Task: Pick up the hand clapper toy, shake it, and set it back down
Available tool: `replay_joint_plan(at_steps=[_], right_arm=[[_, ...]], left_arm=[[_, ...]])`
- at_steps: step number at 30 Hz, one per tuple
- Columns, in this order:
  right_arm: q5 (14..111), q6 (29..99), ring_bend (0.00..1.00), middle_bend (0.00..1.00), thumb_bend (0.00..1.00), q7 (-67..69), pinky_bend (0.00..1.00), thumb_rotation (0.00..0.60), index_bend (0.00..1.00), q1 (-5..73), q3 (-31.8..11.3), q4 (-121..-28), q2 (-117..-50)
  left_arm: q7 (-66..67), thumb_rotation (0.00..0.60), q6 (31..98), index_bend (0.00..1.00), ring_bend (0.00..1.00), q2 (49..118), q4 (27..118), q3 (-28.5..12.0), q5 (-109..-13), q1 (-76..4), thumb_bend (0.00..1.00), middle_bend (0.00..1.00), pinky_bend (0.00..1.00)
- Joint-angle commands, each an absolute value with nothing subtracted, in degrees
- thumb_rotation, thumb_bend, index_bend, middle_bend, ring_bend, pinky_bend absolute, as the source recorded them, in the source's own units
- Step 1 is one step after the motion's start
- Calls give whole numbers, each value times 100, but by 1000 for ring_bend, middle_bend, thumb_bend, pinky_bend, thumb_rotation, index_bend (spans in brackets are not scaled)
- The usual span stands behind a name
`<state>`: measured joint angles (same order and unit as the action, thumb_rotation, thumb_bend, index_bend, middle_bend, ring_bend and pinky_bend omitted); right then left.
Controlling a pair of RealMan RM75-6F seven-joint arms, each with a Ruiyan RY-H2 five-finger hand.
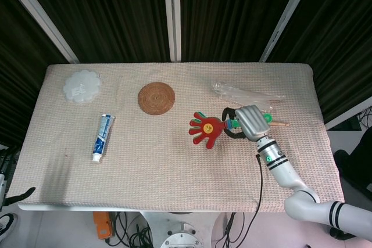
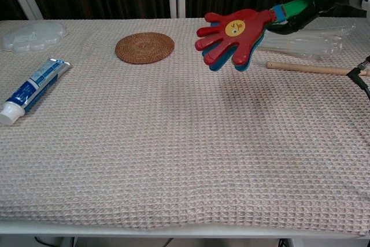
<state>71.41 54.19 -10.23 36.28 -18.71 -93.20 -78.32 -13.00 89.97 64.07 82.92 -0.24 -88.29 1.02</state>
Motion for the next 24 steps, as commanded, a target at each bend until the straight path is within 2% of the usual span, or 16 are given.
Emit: replay_joint_plan(at_steps=[1,3,7,8,12,18,24], right_arm=[[6641,5355,954,923,628,-898,1000,600,1000,3755,-1832,-9766,-7646],[6782,5484,954,923,628,-241,1000,600,1000,3671,-1957,-9847,-7683],[7067,5699,954,923,625,2516,1000,600,1000,3346,-2416,-10101,-7774],[7025,5664,954,923,624,3562,1000,600,1000,3230,-2606,-10198,-7743],[6798,5273,954,923,622,6308,1000,600,1000,2915,-3164,-10323,-7442],[7364,4867,954,923,606,8283,1000,600,1000,2712,-3300,-10080,-7110],[7827,4852,954,923,607,8795,1000,600,1000,2829,-3046,-9758,-7161]], left_arm=[[-1293,600,9023,42,0,6418,8286,-33,-8843,101,94,34,32],[-1278,600,9032,42,0,6417,8292,-33,-8852,101,94,34,32],[-1253,600,9029,42,0,6410,8314,-30,-8853,101,94,34,32],[-1252,600,9029,42,0,6410,8315,-29,-8852,102,94,34,32],[-1267,600,9030,43,0,6412,8307,-30,-8850,103,94,34,32],[-1302,600,9030,43,0,6437,8265,-31,-8873,90,94,34,32],[-1272,600,9030,42,0,6433,8283,-35,-8876,82,94,34,32]])
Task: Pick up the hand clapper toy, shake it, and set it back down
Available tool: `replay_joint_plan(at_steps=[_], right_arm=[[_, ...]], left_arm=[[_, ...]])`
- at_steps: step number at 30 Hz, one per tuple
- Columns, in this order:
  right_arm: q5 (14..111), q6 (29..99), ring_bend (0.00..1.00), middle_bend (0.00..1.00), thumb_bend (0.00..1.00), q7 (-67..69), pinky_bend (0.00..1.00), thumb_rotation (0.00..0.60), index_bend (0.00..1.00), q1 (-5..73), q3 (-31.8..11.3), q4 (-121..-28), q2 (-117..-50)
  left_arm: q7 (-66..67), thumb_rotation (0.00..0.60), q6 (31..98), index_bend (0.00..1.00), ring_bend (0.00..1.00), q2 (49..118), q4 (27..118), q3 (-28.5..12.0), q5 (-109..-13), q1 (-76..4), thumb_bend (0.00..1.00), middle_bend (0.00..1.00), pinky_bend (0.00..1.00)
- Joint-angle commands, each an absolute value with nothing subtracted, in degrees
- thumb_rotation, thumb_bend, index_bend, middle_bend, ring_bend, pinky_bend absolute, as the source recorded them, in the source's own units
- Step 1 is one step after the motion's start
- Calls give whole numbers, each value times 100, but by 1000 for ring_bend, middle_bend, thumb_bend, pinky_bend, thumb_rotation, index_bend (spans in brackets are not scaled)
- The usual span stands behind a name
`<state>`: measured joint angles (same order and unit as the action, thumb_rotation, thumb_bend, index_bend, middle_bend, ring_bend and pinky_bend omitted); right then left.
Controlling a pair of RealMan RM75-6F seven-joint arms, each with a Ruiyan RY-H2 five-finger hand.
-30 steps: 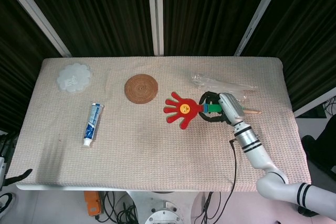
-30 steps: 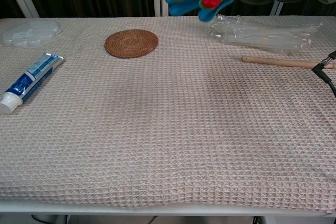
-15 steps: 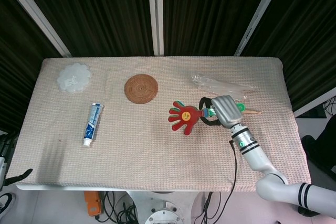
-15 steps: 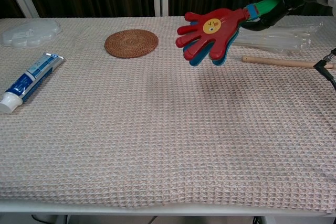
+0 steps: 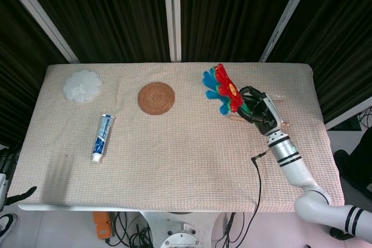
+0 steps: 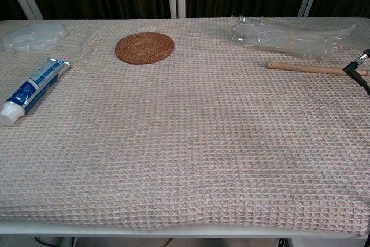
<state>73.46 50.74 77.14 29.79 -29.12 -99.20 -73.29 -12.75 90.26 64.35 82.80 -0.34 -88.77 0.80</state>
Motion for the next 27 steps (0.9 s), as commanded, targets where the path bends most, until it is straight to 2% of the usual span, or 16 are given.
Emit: replay_joint_plan(at_steps=[1,4,7,12,14,17,22,27], right_arm=[[7877,4843,954,923,609,8766,1000,600,1000,2872,-2978,-9723,-7184],[8007,4877,954,923,613,8346,1000,600,1000,3012,-2808,-9596,-7282],[8258,4988,954,923,607,7095,1000,600,1000,3200,-2483,-9334,-7477],[8646,5211,954,926,589,3633,1000,600,1000,3492,-1942,-8762,-7830],[8511,5237,954,930,587,2237,1000,600,1000,3556,-1827,-8661,-7984],[8072,5193,954,931,586,955,1000,600,1000,3621,-1749,-8703,-8181],[7438,5145,954,931,586,195,1000,600,1000,3712,-1685,-8715,-8476],[7129,5076,954,931,586,181,1000,600,1000,3780,-1573,-8535,-8791]], left_arm=[[-1269,600,9033,42,0,6431,8286,-35,-8875,84,94,34,32],[-1268,600,9029,43,0,6432,8289,-34,-8870,84,94,34,32],[-1274,600,9024,43,0,6436,8283,-30,-8864,88,95,34,32],[-1309,600,9024,42,0,6430,8264,-28,-8839,103,94,34,32],[-1323,600,9012,42,0,6431,8255,-25,-8832,104,95,34,32],[-1347,600,8998,42,0,6438,8241,-20,-8825,105,95,34,32],[-1388,600,8990,42,0,6432,8227,-9,-8832,108,95,34,32],[-1400,600,8983,42,0,6425,8227,-3,-8848,102,94,34,32]])
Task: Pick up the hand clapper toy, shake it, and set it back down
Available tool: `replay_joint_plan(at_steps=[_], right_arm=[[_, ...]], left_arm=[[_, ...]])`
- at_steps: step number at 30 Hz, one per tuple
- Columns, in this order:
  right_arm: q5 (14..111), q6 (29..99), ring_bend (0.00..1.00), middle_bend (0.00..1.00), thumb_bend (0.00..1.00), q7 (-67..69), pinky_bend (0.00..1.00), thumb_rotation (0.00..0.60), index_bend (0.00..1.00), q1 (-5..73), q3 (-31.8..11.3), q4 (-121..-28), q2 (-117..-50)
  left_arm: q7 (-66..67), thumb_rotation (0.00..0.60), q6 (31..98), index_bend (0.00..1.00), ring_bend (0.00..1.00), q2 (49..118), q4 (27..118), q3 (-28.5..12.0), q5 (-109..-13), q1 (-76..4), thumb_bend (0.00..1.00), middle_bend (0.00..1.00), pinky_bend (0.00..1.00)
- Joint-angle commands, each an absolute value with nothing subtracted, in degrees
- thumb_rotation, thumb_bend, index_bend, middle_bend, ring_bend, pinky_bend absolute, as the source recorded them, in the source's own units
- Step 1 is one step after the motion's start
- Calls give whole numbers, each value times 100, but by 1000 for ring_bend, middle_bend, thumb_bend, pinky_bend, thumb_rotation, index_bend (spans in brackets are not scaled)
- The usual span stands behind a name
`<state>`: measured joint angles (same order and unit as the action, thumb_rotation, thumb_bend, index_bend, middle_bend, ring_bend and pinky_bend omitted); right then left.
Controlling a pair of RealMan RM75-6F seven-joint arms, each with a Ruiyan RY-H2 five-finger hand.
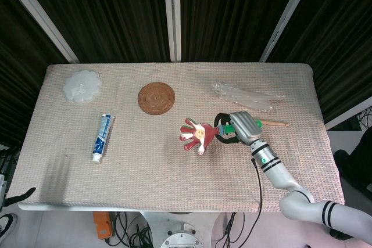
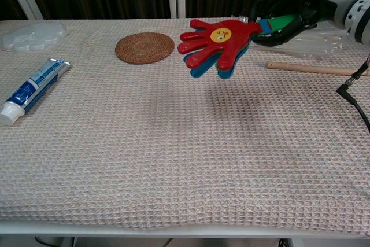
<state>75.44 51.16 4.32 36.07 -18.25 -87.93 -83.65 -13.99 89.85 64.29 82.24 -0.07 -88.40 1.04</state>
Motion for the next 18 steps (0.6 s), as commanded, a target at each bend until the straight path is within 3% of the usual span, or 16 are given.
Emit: replay_joint_plan(at_steps=[1,9,13,16,18], right_arm=[[7097,5064,954,931,585,214,1000,600,1000,3787,-1553,-8493,-8839],[7256,5584,954,931,574,1062,1000,600,1000,3724,-1561,-7843,-9669],[7456,5900,952,930,517,1590,1000,600,995,3682,-1563,-7452,-10040],[7495,5831,894,884,430,1769,1000,600,926,3691,-1483,-7233,-10115],[7496,5598,747,761,308,1760,975,600,771,3733,-1373,-7187,-10031]], left_arm=[[-1395,600,8985,42,0,6425,8225,-3,-8849,102,94,34,32],[-1392,600,9005,43,0,6435,8212,-7,-8841,116,95,34,32],[-1414,600,9023,42,0,6434,8197,-15,-8837,123,95,34,32],[-1441,600,9017,43,0,6441,8171,-10,-8827,131,95,34,32],[-1461,600,9018,42,0,6448,8151,-7,-8821,139,95,34,32]])
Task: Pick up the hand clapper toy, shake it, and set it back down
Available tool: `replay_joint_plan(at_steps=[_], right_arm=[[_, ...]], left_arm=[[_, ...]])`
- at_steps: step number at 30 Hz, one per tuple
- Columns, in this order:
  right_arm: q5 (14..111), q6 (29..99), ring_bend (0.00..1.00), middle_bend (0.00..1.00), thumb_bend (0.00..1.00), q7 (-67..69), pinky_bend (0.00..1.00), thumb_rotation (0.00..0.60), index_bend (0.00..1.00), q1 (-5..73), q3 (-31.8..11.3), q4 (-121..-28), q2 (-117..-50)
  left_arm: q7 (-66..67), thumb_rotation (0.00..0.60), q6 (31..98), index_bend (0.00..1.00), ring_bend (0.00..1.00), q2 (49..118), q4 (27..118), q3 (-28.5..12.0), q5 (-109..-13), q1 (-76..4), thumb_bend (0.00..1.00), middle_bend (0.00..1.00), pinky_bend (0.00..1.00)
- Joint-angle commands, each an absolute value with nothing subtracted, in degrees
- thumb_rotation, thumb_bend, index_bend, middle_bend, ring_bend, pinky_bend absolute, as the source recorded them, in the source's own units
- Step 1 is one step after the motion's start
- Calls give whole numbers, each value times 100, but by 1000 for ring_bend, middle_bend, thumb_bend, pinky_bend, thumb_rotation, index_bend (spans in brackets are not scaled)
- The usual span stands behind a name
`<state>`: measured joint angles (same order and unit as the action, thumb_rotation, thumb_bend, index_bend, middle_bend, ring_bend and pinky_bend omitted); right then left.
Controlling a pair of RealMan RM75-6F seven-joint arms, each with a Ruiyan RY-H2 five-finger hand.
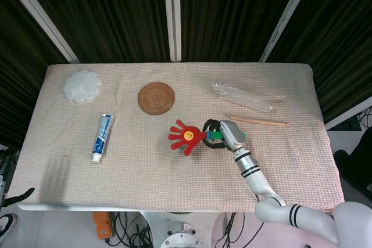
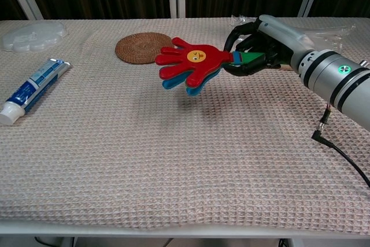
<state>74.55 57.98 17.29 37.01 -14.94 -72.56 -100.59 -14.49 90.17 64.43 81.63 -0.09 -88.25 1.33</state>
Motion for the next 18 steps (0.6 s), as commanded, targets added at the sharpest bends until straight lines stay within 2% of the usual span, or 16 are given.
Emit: replay_joint_plan(at_steps=[1,2,3,4,5,6,7,8,13,16,18], right_arm=[[7498,5449,554,606,204,1710,894,600,579,3768,-1311,-7199,-9956],[7511,5228,421,500,151,1609,796,600,455,3830,-1222,-7235,-9830],[7521,5068,224,328,84,1495,591,600,261,3883,-1159,-7269,-9726],[7520,4931,82,167,34,1373,358,600,113,3933,-1112,-7318,-9623],[7497,4826,12,60,7,1242,161,600,27,3972,-1088,-7407,-9506],[7453,4801,0,12,0,1173,62,600,0,3979,-1099,-7482,-9443],[7383,4797,0,0,0,1108,10,600,0,3972,-1124,-7597,-9370],[7331,4801,0,0,0,1060,0,600,0,3965,-1143,-7679,-9314],[7126,4854,0,0,0,711,0,600,0,3898,-1159,-8136,-8939],[7284,5249,0,0,0,624,0,600,0,3691,-1119,-8570,-8606],[7607,5752,0,0,0,572,0,600,0,3436,-1017,-8871,-8305]], left_arm=[[-1467,600,9020,42,0,6451,8143,-6,-8819,142,95,34,32],[-1474,600,9021,42,0,6453,8136,-6,-8817,145,95,34,32],[-1478,600,9024,42,0,6454,8133,-5,-8818,147,94,34,32],[-1482,600,9028,43,0,6454,8130,-6,-8819,149,95,34,32],[-1483,600,9034,43,0,6454,8128,-6,-8823,150,95,34,32],[-1481,600,9037,43,0,6453,8128,-8,-8825,150,95,34,32],[-1479,600,9036,42,0,6452,8130,-10,-8826,148,95,34,32],[-1476,600,9034,43,0,6451,8133,-12,-8827,145,95,34,32],[-1449,600,9031,42,0,6453,8150,-17,-8835,136,94,34,32],[-1442,600,9049,43,0,6450,8159,-22,-8828,146,95,34,32],[-1437,600,9050,42,0,6445,8159,-21,-8820,153,94,34,32]])
